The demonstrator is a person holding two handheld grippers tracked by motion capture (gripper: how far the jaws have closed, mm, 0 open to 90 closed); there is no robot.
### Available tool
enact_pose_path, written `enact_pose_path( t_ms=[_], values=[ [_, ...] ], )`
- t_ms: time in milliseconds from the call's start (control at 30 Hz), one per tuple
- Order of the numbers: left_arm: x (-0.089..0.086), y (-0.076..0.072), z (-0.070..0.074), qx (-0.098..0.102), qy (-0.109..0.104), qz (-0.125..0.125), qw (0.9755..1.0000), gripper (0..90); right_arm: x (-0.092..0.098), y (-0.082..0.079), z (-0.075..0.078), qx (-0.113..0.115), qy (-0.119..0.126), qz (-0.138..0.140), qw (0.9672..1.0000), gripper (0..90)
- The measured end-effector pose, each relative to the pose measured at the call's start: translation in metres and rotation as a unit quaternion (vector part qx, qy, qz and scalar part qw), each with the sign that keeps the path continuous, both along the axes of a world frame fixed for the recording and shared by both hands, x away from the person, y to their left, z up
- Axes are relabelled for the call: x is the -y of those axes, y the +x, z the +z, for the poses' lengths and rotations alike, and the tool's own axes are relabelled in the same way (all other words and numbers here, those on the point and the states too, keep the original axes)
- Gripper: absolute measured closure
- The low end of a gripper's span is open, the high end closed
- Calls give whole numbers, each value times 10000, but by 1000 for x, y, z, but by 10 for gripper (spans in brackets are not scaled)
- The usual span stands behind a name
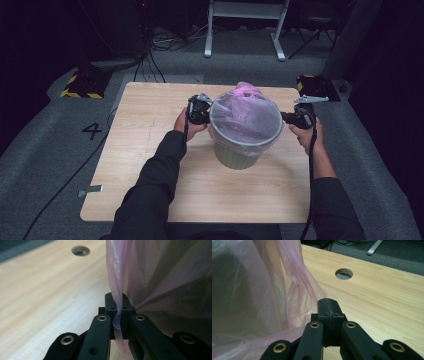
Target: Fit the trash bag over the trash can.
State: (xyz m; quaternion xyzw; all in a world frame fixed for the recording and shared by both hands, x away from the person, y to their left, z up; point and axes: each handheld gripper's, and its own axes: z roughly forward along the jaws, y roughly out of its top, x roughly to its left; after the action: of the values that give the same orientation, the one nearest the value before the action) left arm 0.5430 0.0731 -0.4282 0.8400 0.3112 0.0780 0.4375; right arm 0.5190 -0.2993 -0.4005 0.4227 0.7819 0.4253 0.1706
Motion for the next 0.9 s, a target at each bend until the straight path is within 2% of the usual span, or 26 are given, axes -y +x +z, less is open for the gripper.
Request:
enact_pose_path(
  t_ms=[100,167,300,433,467,533,600,633,667,700,767,800,833,900],
  values=[
    [-1,1,-2,-118,-67,-114,9998,890,-1,-2,0,-48,-15,74,10000,900],
    [-2,2,-4,-181,-45,-141,9997,887,-2,-1,-3,-211,-22,227,9995,900],
    [-3,2,-9,-290,53,-155,9994,886,-5,0,-9,-312,-102,192,9993,900],
    [-9,-3,-12,-133,215,-87,9996,833,-1,-3,-16,-358,-128,161,9991,900],
    [-12,-6,-10,-99,203,-71,9997,819,1,-4,-16,-405,-95,136,9990,900],
    [-17,-11,-8,-21,216,-18,9998,811,7,-8,-14,-349,-73,89,9993,900],
    [-26,-15,-7,54,195,85,9998,752,14,-11,-14,-331,-15,37,9994,900],
    [-31,-18,-6,97,120,163,9997,696,18,-12,-13,-309,-27,-10,9995,900],
    [-36,-20,-5,131,25,229,9996,607,22,-14,-12,-272,10,-69,9996,852],
    [-41,-23,-2,187,-68,283,9994,510,25,-17,-11,-202,67,-93,9997,842],
    [-48,-32,4,405,-168,411,9982,383,31,-23,-7,64,73,12,10000,812],
    [-51,-36,7,506,-192,449,9975,310,35,-27,-4,173,79,30,9998,765],
    [-55,-39,9,549,-236,484,9970,293,38,-30,-1,255,151,43,9996,716],
    [-64,-44,11,660,-225,704,9951,235,45,-39,5,478,218,86,9986,621]
  ],
)
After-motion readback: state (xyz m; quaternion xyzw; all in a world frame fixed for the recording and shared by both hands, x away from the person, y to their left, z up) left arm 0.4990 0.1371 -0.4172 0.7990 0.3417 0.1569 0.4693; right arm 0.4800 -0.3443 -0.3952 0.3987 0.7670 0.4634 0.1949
